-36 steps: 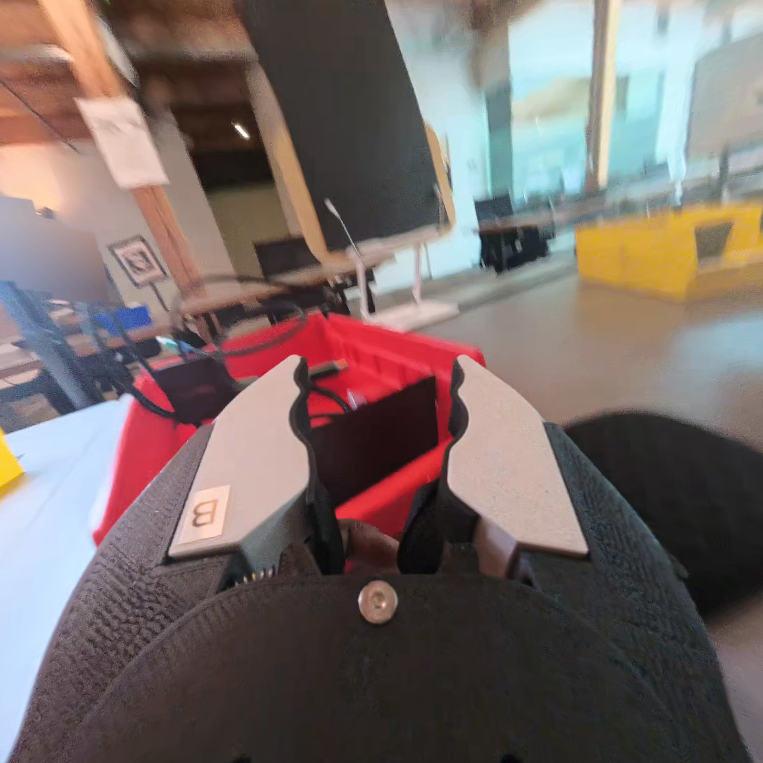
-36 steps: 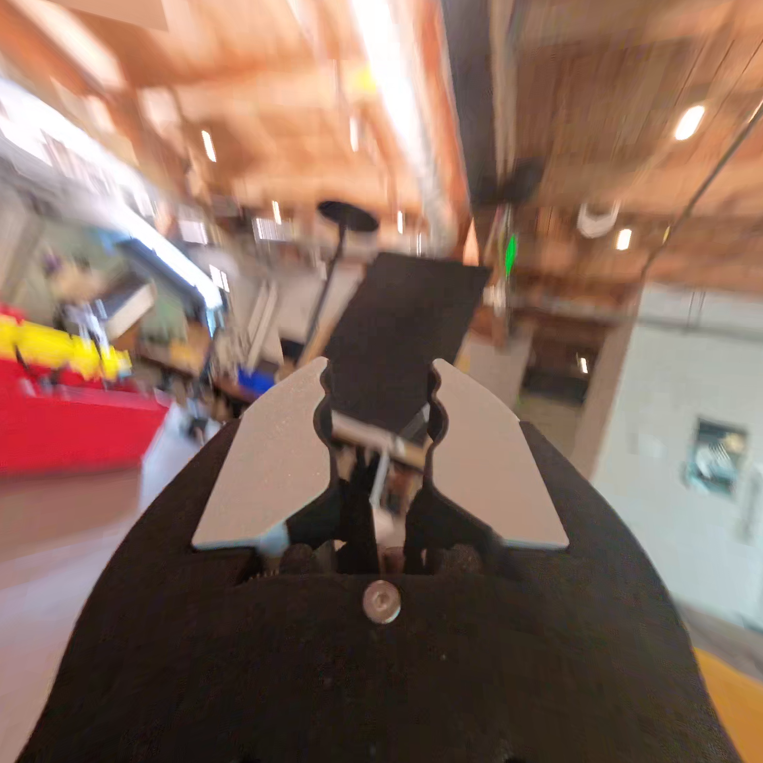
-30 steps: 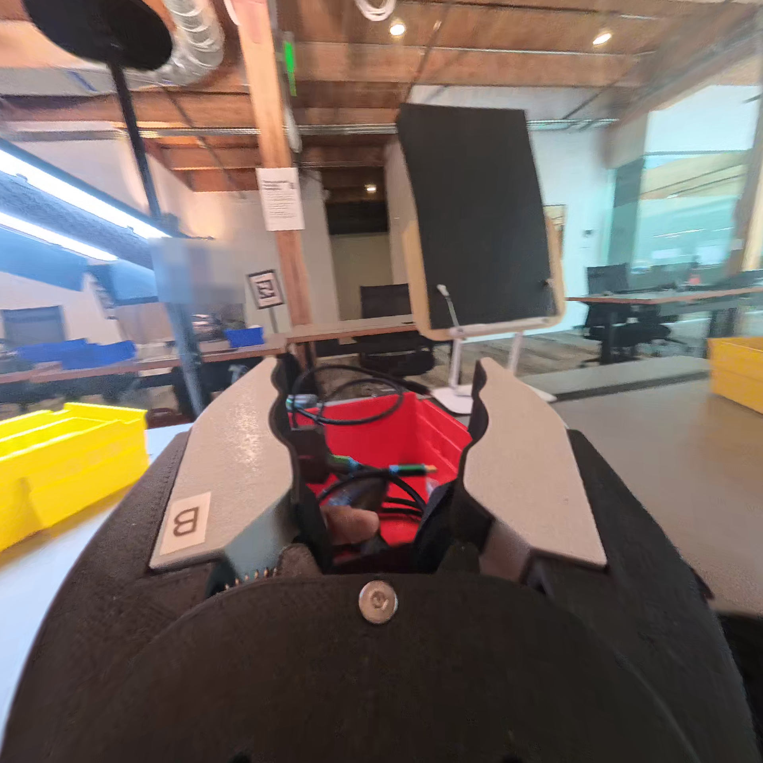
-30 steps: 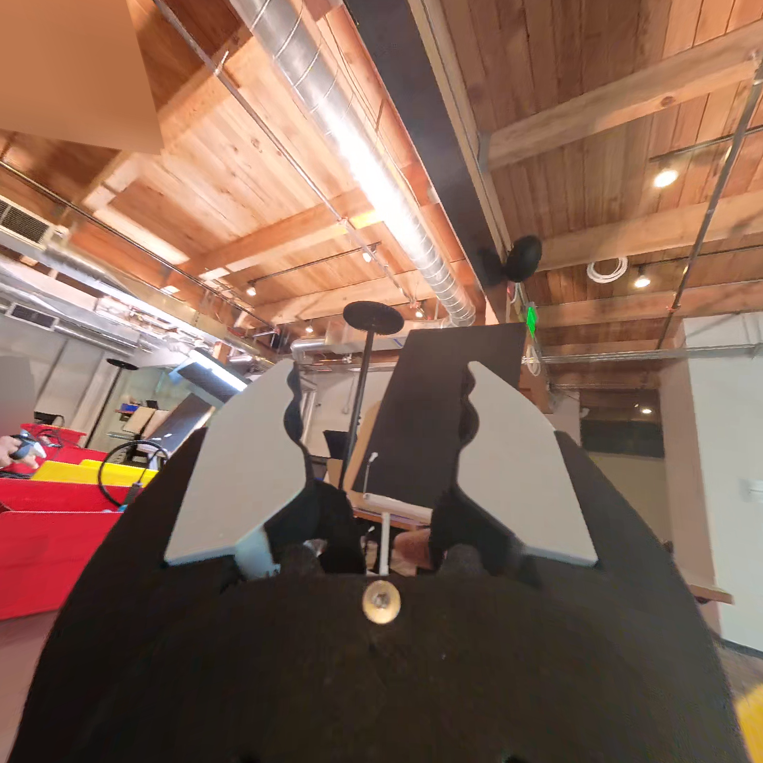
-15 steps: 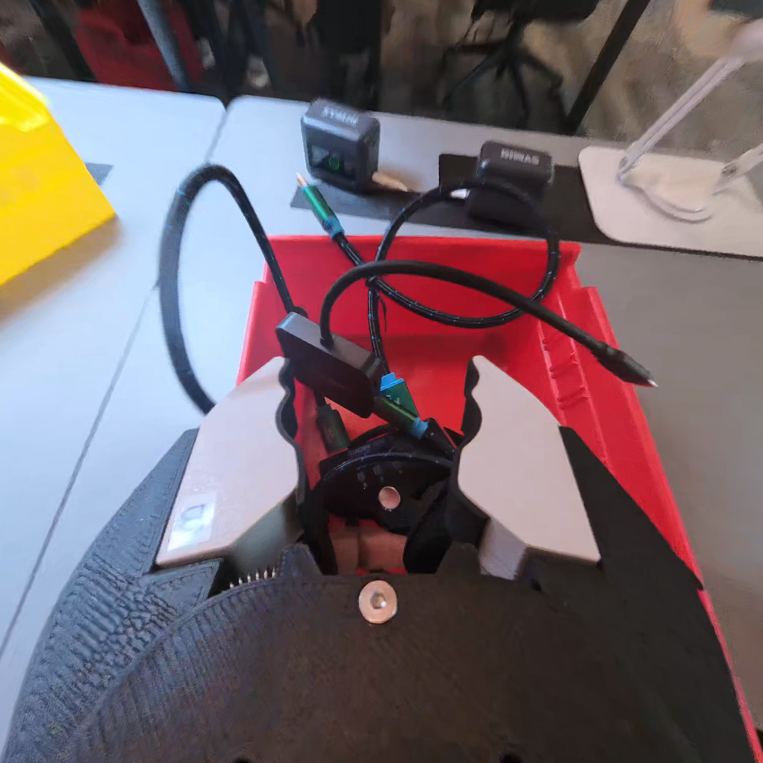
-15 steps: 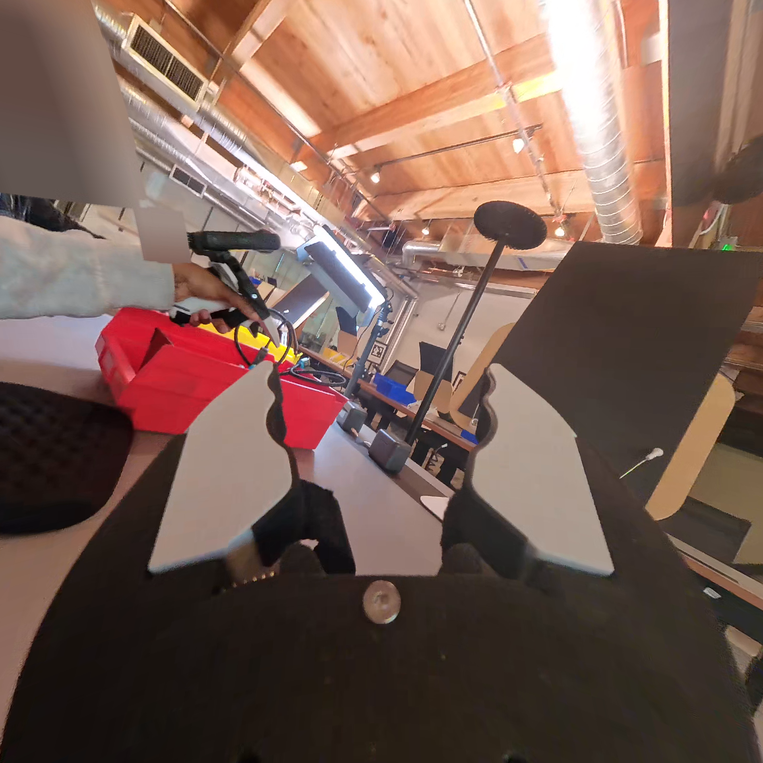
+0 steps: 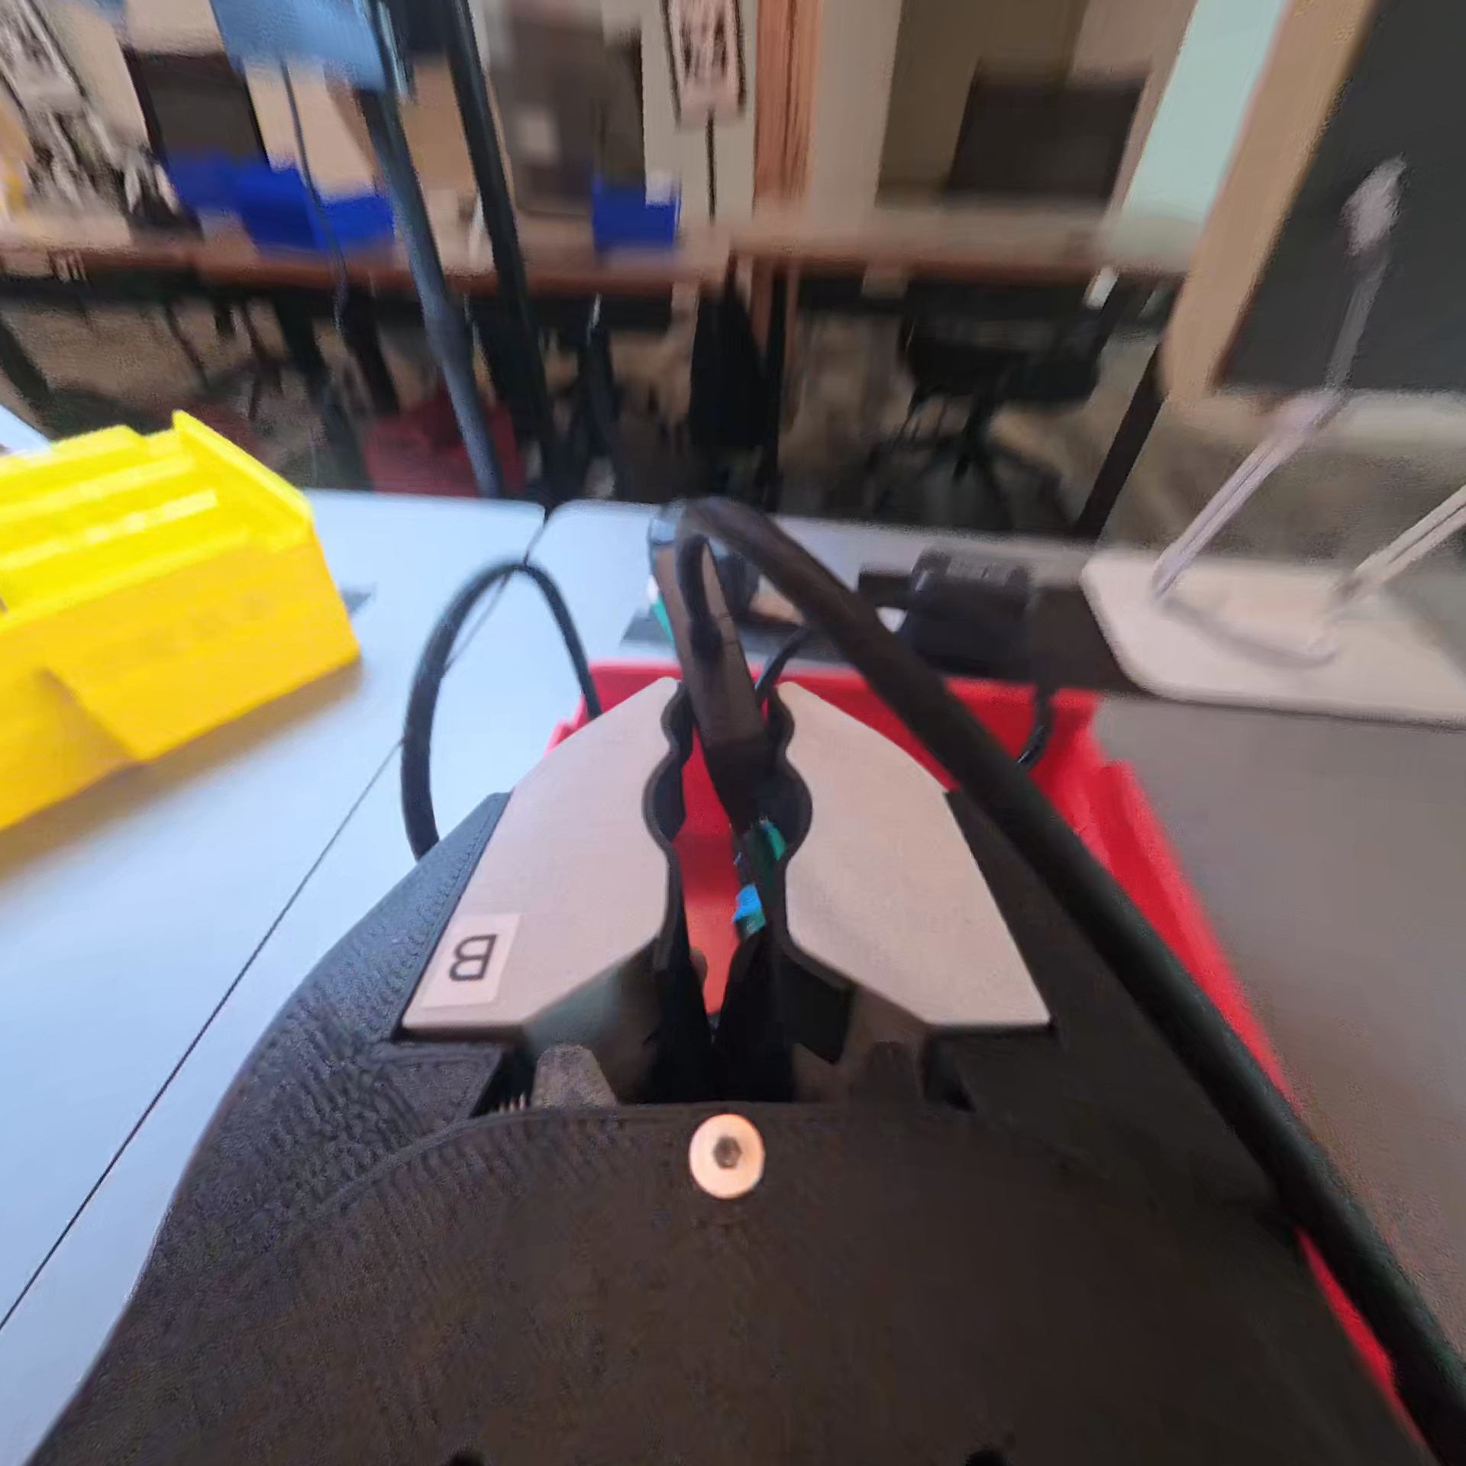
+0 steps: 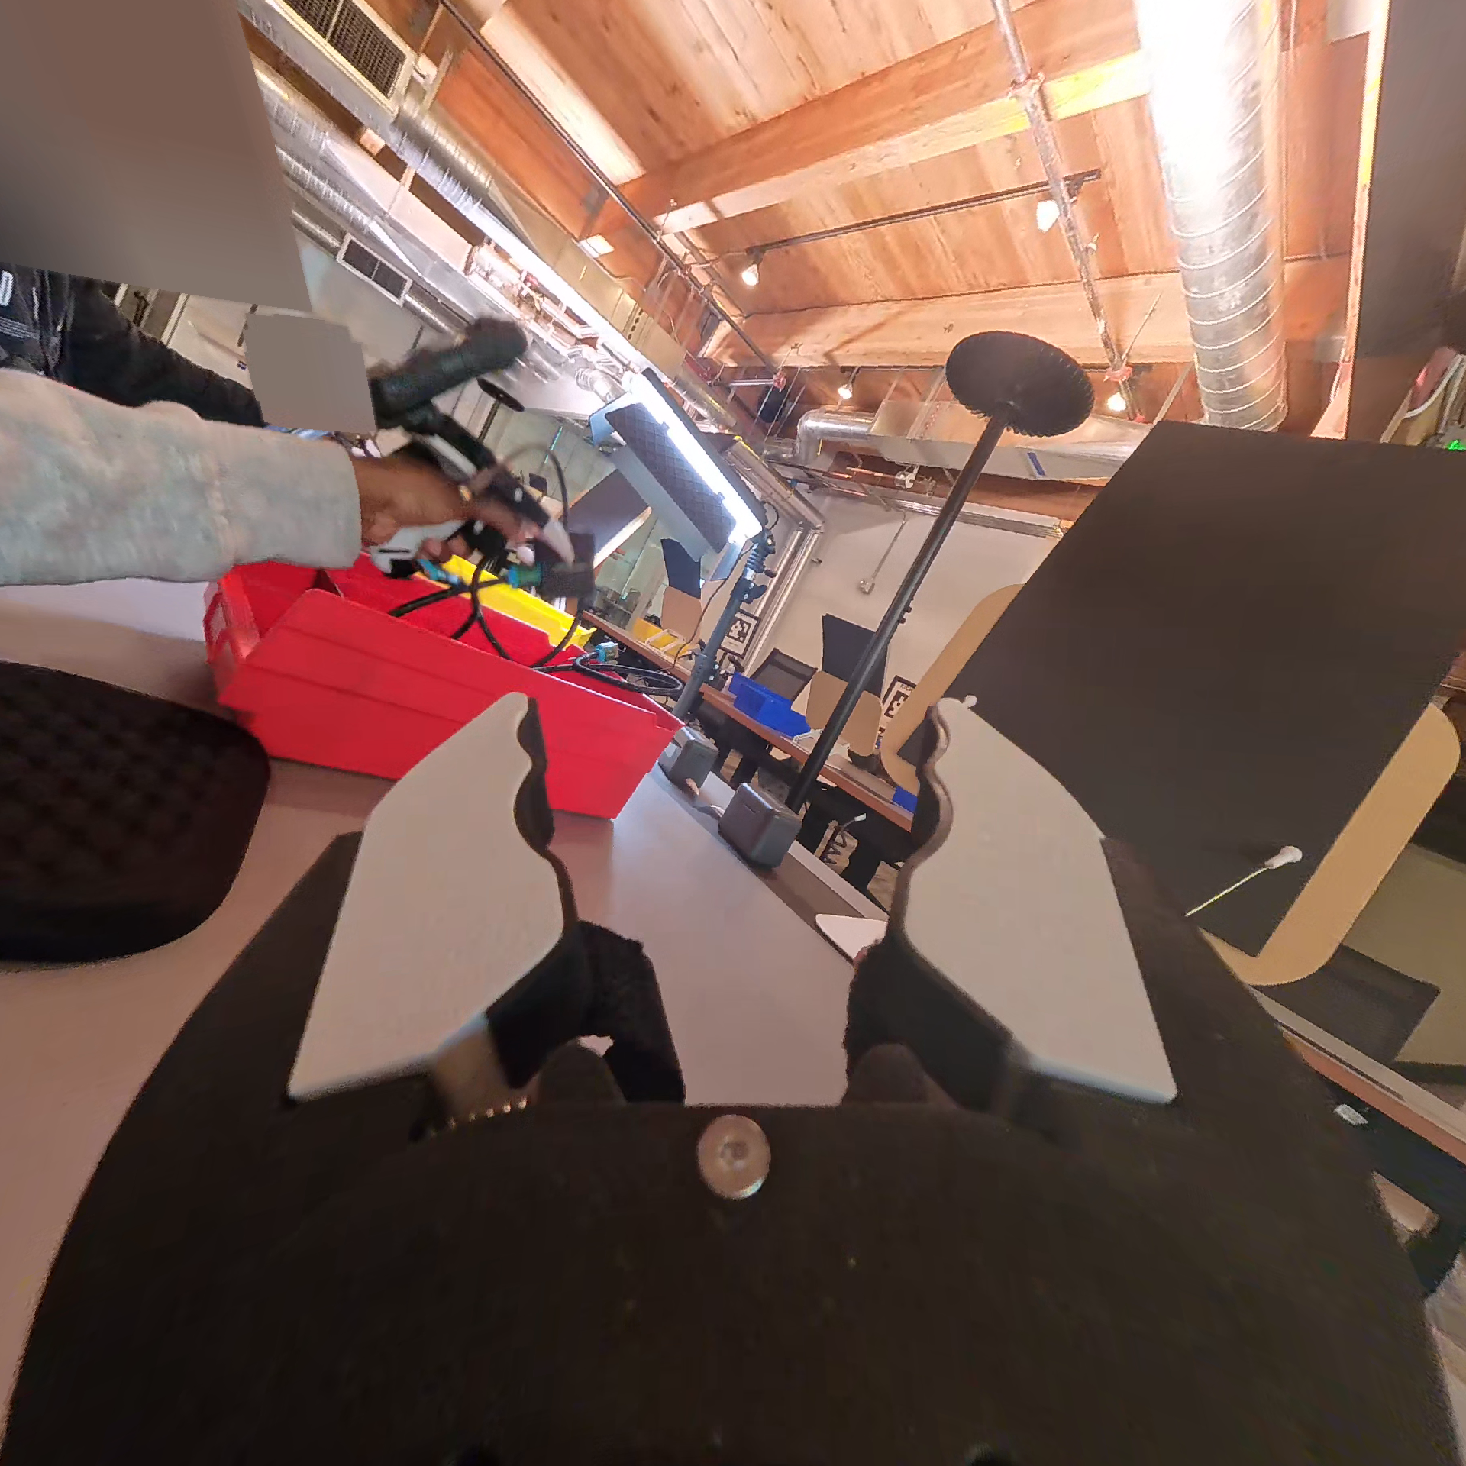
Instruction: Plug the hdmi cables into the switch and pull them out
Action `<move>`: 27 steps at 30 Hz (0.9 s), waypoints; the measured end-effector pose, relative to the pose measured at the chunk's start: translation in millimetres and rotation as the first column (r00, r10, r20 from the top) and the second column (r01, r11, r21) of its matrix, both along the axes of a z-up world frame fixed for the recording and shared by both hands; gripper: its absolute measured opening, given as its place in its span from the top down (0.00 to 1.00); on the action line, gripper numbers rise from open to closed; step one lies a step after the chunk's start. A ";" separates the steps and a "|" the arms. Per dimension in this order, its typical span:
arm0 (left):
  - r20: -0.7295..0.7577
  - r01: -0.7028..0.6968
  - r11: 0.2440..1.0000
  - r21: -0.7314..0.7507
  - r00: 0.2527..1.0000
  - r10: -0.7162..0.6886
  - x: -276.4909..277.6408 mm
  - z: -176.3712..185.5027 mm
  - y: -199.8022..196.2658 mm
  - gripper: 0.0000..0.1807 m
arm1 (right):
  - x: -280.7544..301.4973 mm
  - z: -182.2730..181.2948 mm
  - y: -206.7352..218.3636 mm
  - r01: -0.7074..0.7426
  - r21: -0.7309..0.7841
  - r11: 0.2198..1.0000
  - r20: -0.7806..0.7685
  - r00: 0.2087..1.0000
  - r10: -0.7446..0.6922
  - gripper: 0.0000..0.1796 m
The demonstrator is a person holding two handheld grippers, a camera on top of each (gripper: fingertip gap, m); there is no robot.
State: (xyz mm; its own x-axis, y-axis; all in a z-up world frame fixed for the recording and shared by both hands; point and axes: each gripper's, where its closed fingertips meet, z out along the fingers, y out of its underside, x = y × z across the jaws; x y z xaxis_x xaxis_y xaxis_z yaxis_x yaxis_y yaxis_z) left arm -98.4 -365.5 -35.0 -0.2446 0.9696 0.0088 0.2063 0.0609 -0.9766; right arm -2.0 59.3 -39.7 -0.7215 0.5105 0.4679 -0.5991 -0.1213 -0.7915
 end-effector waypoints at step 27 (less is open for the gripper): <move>-0.813 0.957 -0.079 0.280 0.193 -0.550 60.2 26.1 392.8 0.93 | -4.0 -10.0 -9.4 -0.361 -0.508 0.782 0.493 0.623 0.608 0.78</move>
State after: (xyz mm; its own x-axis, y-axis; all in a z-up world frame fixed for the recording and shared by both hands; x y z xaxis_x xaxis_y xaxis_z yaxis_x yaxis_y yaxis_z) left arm -38.2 27.3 -8.9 0.8787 0.0508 0.4747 0.3108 0.6939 -0.6496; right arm -6.0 49.9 -49.7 -0.9585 0.0257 -0.2841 0.2198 -0.5683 -0.7929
